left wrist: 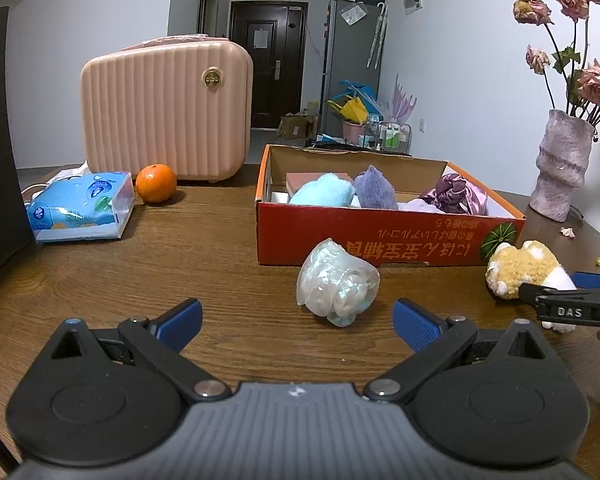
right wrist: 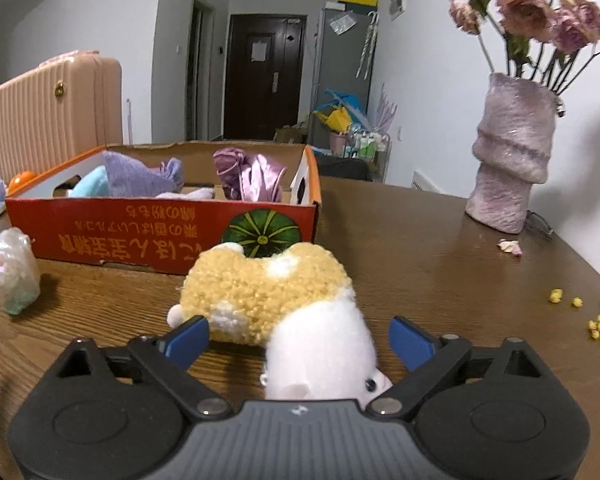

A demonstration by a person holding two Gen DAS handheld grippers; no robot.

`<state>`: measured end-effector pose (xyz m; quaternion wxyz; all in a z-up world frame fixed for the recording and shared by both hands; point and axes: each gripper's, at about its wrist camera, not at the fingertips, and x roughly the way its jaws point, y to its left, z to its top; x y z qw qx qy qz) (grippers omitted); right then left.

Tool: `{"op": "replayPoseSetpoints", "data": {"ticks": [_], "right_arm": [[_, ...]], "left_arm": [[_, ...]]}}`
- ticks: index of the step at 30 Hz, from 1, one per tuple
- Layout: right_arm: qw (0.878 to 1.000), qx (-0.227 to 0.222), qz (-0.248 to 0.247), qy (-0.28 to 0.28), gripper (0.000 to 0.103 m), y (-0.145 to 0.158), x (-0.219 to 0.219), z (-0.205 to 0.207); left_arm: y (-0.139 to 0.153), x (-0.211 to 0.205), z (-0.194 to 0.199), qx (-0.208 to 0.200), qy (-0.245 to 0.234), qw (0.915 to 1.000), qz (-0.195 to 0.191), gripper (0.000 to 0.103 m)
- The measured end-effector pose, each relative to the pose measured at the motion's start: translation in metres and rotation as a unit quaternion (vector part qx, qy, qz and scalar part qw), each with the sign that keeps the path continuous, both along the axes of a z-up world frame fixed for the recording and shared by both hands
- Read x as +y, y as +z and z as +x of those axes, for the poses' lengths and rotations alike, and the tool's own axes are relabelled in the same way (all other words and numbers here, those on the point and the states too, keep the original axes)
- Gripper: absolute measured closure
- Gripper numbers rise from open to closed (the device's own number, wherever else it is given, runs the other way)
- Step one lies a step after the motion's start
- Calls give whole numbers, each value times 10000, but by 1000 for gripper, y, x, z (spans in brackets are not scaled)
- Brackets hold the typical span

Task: Organize soft objects
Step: 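Grasp the yellow-and-white plush hamster with the right tool and lift it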

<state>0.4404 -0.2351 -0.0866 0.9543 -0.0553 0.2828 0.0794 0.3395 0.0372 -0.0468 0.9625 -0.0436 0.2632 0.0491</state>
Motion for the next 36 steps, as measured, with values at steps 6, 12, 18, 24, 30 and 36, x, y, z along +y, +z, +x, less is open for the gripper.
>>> {"op": "replayPoseSetpoints", "data": {"ticks": [6, 12, 18, 24, 30, 36], "right_arm": [[9997, 185, 98, 125, 20, -4, 4, 18], [9994, 242, 190, 178, 34, -5, 4, 22], [9993, 239, 256, 162, 45, -4, 1, 21], [9994, 93, 338, 16, 49, -2, -1, 16], [9988, -168, 470, 19, 49, 5, 5, -1], [9974, -386, 593, 143, 49, 12, 17, -22]], "left_arm": [[-1, 0, 1, 26, -12, 10000, 3, 0], [-3, 0, 3, 77, -42, 10000, -19, 0], [-4, -2, 4, 96, -84, 9999, -4, 0], [-4, -2, 5, 94, -78, 9999, -2, 0], [-4, 1, 5, 93, -59, 9999, -66, 0], [-2, 4, 5, 80, -65, 9999, -134, 0]]}}
